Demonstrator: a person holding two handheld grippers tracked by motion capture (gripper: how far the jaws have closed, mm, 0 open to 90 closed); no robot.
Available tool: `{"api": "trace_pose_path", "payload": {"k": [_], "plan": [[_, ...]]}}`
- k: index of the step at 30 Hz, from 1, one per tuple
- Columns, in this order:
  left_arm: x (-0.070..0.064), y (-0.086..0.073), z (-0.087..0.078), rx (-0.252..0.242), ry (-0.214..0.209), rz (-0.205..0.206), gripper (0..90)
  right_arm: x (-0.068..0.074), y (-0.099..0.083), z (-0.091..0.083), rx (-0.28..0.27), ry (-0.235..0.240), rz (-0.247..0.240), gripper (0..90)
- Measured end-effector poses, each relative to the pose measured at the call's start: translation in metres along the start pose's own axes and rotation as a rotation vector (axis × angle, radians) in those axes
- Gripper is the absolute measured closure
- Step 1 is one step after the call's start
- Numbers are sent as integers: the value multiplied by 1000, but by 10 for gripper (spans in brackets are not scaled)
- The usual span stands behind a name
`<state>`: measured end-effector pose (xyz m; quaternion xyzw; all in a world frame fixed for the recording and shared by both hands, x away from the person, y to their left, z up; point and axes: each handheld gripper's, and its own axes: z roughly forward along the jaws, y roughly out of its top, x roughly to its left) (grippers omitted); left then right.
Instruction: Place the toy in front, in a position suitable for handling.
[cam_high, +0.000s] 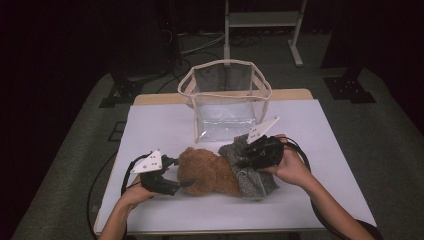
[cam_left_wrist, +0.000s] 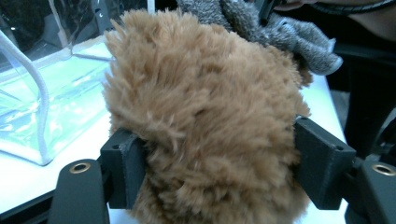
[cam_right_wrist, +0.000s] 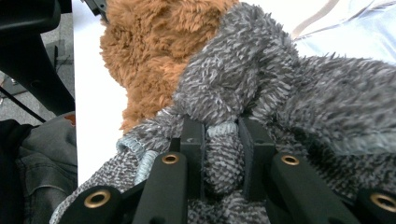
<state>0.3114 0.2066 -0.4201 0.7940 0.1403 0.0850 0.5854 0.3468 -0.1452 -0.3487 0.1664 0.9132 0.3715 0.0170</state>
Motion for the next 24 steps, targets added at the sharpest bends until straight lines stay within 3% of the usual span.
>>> {"api": "trace_pose_path", "payload": {"k": [3,7,8,9,10,16,19,22,24], "plan": [[3,-5,-2,-17,-11,-29,249,-1,-3,-1,-3,2,8,740],[5,-10,-3,-2,-20,-47,194,-3,-7,-1,-14,8,12,741],[6,-14,-3,29,-23,-67,177,-3,-8,-2,-15,6,8,741],[6,-14,-3,29,-23,-67,167,-3,-8,-2,-15,6,8,741],[6,-21,-2,75,-20,-72,165,-3,-10,-2,-15,-1,11,742],[8,-27,12,142,-37,-91,164,-5,-14,-5,-30,7,34,741],[10,-22,21,127,-59,-98,168,-4,-15,-5,-42,8,28,741],[11,-9,21,35,-62,-100,277,-7,-22,-11,-109,48,48,741],[10,3,21,6,-60,-69,308,-8,-25,-13,-146,62,50,742]]}}
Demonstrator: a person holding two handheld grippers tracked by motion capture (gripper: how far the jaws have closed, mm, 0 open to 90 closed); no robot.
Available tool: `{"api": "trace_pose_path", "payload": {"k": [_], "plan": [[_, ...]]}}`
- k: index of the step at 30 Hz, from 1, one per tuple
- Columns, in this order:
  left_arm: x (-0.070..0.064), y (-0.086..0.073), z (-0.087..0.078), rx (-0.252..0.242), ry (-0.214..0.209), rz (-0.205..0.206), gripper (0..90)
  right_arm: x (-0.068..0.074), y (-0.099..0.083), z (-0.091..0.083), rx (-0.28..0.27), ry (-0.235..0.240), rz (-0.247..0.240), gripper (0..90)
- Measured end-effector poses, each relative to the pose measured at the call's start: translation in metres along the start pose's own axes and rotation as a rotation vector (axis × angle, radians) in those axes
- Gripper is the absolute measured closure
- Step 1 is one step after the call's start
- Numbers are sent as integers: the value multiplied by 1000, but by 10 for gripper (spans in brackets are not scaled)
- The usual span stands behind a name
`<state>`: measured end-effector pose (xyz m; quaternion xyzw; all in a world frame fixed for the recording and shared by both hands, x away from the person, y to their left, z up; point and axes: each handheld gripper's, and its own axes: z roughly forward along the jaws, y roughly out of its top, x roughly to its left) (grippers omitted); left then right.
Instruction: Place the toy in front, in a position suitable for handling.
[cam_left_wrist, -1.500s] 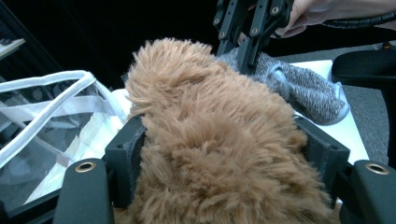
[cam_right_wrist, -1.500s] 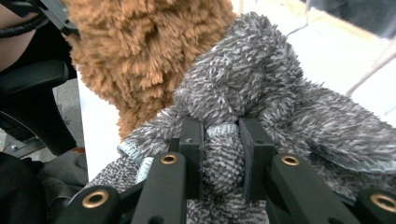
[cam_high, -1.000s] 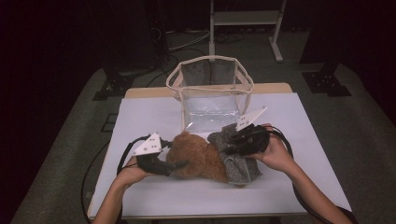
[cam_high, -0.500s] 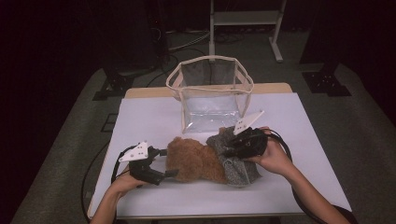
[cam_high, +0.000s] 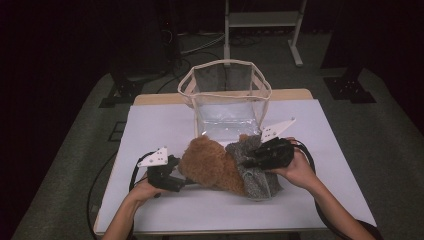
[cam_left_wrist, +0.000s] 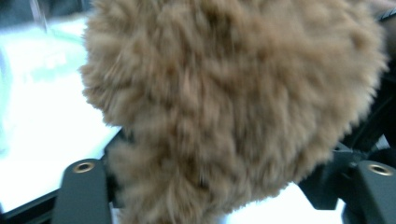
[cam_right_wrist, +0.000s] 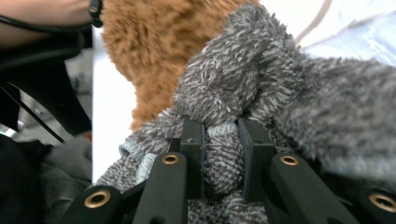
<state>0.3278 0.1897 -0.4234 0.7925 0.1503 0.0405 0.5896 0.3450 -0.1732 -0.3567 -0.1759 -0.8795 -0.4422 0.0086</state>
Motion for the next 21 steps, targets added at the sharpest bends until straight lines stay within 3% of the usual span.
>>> {"api": "trace_pose_path", "payload": {"k": [5,8,9,13,17,21], "plan": [[-7,33,5,-43,-5,89,355,7,6,-2,-61,65,-18,743],[-9,54,5,-66,-7,128,378,9,13,-9,-99,63,-30,743],[-9,54,5,-66,-7,128,385,9,13,-9,-99,63,-30,743],[-14,88,3,-100,-18,190,392,9,21,-21,-153,65,-39,743],[-20,110,1,-79,-14,246,393,11,29,-27,-163,51,-62,744],[-23,111,6,-53,-8,244,348,12,25,-28,-164,48,-57,743]]}}
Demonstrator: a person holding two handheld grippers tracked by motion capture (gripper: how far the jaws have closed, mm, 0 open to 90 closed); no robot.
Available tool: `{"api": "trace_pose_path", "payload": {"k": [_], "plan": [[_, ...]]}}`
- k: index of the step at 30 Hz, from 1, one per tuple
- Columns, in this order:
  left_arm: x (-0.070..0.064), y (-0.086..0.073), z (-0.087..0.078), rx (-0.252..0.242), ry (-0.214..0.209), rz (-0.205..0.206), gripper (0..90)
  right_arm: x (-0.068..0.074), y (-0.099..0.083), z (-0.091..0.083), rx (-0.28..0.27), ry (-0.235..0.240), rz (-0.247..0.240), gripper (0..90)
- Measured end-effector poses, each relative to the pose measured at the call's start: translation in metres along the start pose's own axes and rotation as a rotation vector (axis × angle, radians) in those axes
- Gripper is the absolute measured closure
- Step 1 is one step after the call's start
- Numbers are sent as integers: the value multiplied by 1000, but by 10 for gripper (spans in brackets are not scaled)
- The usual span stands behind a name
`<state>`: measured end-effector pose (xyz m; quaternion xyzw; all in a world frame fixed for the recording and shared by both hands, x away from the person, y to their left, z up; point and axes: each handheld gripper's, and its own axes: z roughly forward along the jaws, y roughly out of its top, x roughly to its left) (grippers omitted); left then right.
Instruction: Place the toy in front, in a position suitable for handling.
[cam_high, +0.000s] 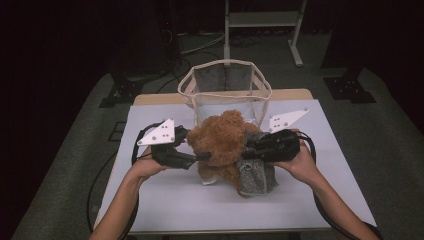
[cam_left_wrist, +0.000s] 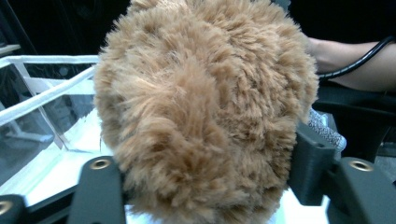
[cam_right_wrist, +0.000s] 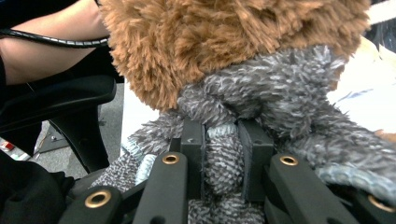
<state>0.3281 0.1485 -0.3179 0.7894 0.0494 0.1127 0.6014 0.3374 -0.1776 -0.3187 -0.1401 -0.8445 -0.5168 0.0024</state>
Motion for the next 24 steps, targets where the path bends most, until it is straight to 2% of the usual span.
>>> {"api": "trace_pose_path", "payload": {"k": [1,3,6,7,9,11,13,17,19,21,24], "plan": [[-1,-2,4,-3,-6,-16,316,0,-3,-1,3,-3,6,743],[-4,-4,12,2,12,-30,233,-1,-9,-2,5,-4,17,743],[-5,-6,19,-18,31,-42,198,-2,-13,-4,3,-3,25,743],[-5,-5,20,-22,43,-39,214,-2,-13,-5,3,-6,21,743],[-5,-5,21,-38,70,-36,328,-3,-14,-8,1,-8,24,743],[-4,-5,21,-49,69,-36,393,-3,-14,-12,2,-13,26,742],[-5,-6,21,-62,65,-41,413,-3,-14,-19,4,-27,22,742],[-8,-2,24,-65,54,-25,429,-7,-8,-44,-23,-60,28,741],[-11,2,28,-59,44,-5,428,-3,10,-65,-50,-78,3,741],[-13,6,33,-57,37,10,428,2,28,-76,-56,-89,-31,741],[-17,13,41,-44,21,40,427,8,60,-85,-50,-73,-78,740]]}}
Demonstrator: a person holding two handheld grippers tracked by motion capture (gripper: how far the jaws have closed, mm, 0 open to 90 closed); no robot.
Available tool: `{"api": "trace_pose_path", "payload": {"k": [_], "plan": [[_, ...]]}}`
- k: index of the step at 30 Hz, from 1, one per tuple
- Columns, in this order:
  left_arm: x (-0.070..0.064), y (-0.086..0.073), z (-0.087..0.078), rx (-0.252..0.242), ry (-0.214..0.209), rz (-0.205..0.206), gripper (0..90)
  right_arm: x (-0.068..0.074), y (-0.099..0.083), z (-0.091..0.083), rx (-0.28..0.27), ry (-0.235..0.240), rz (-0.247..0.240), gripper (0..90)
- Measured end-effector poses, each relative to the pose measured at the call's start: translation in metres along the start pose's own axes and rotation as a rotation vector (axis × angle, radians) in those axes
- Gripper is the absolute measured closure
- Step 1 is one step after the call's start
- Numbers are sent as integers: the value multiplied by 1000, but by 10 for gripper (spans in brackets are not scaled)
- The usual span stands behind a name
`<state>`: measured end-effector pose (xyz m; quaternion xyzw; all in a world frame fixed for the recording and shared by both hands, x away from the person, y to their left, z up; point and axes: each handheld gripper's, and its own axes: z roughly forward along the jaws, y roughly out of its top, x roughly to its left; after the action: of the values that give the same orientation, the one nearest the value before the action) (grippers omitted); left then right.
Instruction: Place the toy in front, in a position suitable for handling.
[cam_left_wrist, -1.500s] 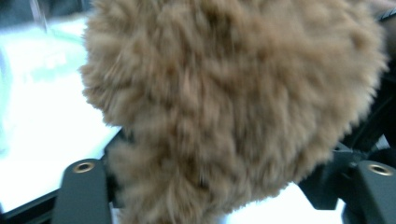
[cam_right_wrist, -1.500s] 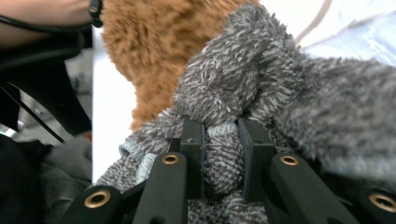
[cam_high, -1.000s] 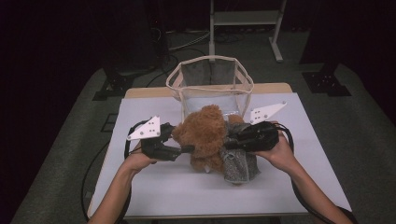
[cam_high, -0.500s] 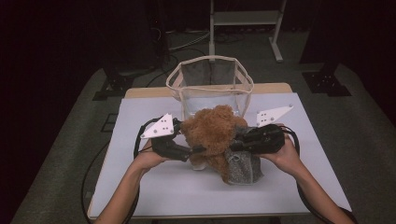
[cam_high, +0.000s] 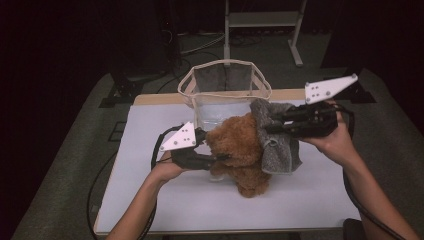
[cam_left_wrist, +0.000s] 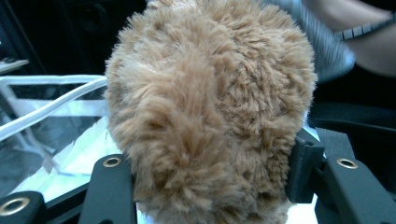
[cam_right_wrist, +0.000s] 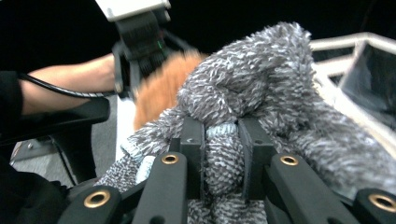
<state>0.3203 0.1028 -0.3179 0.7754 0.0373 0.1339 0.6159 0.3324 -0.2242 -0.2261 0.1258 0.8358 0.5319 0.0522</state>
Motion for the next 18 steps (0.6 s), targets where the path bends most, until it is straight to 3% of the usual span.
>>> {"api": "trace_pose_path", "payload": {"k": [3,7,10,12,16,18], "plan": [[-5,7,9,8,-19,24,427,2,28,10,72,21,-53,739],[-7,13,17,39,-22,60,425,3,47,37,174,81,-70,738],[-9,12,18,64,-20,76,421,2,50,50,202,125,-56,736],[-9,11,16,67,-15,72,420,2,49,53,210,126,-53,735],[-8,11,13,72,-5,66,419,0,47,47,196,118,-50,735],[-8,12,13,79,-4,75,417,-3,43,36,175,92,-38,734]]}}
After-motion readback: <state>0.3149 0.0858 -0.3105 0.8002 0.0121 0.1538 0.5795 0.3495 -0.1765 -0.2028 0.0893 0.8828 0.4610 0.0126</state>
